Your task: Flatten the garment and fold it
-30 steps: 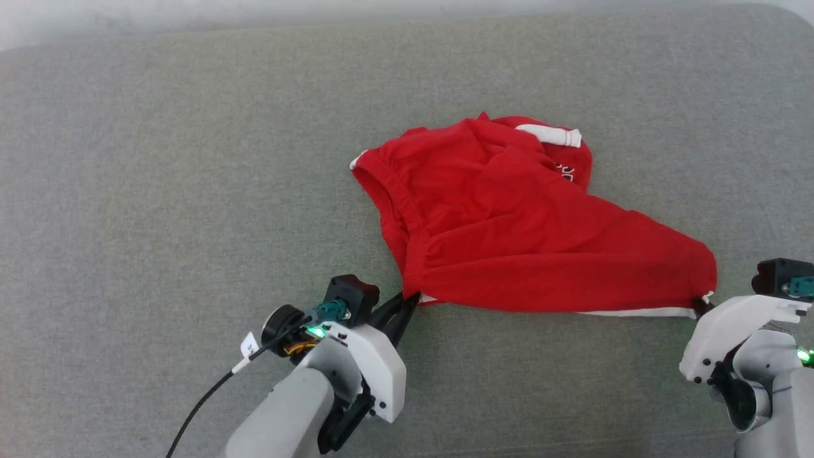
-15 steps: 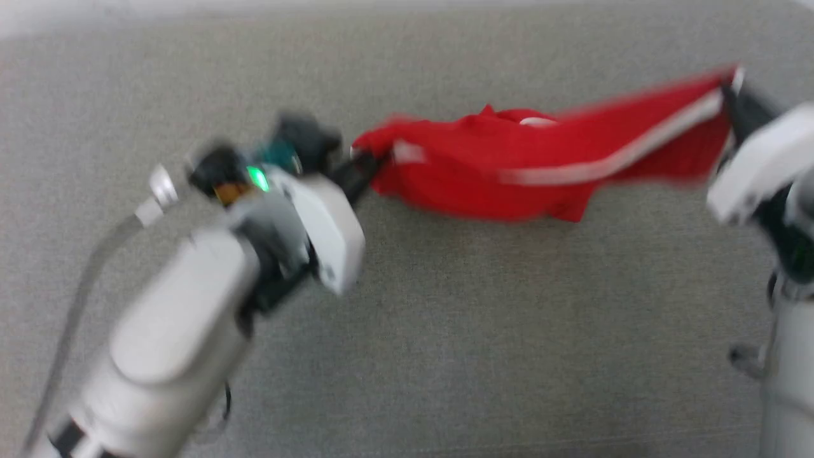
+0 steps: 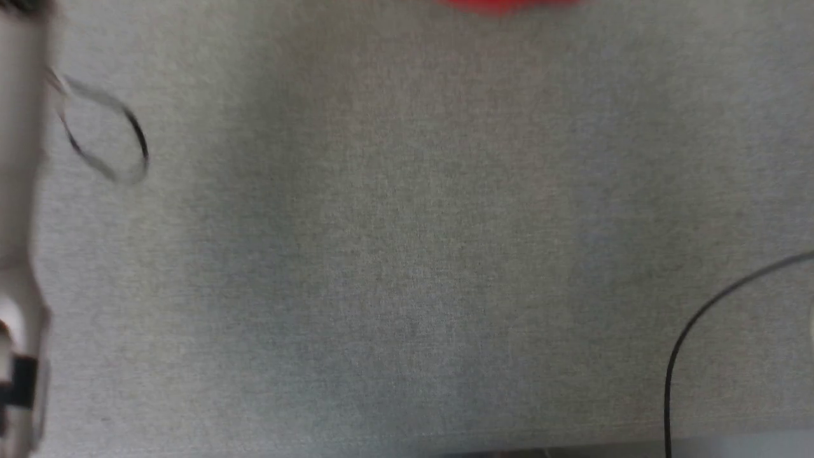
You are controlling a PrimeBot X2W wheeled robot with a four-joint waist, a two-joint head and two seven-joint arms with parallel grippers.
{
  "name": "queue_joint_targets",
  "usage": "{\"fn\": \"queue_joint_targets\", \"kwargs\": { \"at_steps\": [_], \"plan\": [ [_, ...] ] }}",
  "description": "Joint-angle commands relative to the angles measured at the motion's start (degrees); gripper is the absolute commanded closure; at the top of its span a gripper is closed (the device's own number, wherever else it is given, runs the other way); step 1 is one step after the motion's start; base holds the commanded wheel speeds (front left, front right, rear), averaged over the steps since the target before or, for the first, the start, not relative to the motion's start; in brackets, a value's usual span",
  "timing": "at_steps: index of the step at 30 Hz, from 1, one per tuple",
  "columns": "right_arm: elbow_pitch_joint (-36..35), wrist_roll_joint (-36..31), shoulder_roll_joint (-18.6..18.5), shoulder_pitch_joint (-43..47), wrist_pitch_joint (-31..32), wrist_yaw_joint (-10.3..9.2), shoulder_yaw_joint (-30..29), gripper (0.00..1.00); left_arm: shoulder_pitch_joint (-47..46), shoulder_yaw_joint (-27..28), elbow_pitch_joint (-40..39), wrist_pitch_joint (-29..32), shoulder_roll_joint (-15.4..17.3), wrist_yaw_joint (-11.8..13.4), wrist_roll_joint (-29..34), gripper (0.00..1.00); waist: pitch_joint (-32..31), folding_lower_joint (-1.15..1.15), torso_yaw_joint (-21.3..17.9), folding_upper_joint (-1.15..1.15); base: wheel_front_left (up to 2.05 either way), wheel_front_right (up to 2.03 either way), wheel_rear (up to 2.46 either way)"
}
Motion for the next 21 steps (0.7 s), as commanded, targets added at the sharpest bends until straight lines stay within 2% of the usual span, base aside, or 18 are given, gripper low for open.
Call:
{"fn": "queue_joint_targets", "kwargs": {
  "at_steps": [1,6,10,15,21],
  "plan": [
    [0.84,-1.00,0.20,-2.88,-2.21,-0.05,0.10,1.00,-2.16,1.18,1.08,-2.20,0.25,1.33,1.16,1.00,6.10,-0.03,-1.07,0.00,0.00,0.00,0.00],
    [2.56,-3.24,2.11,-11.06,-10.31,-0.05,-0.53,1.00,-7.92,4.12,2.70,-11.27,0.46,5.05,4.59,1.00,8.46,-0.03,-1.40,0.00,0.00,0.00,0.00],
    [3.47,-3.47,2.58,-12.82,-14.30,-0.05,-0.35,1.00,-8.07,5.16,3.79,-16.79,-0.43,6.01,5.02,1.00,8.78,-0.03,-0.56,0.00,0.00,0.00,0.00],
    [4.35,-0.95,1.49,-6.39,-13.56,-0.05,1.87,1.00,-1.62,2.73,5.15,-17.08,-0.30,3.58,4.59,1.00,7.07,-0.03,0.75,0.00,0.00,0.00,0.00],
    [3.22,6.07,0.11,10.14,-7.69,-0.05,2.75,1.00,14.70,0.07,3.74,-12.11,0.15,0.89,0.11,1.00,2.53,-0.03,1.36,0.00,0.00,0.00,0.00]
  ]
}}
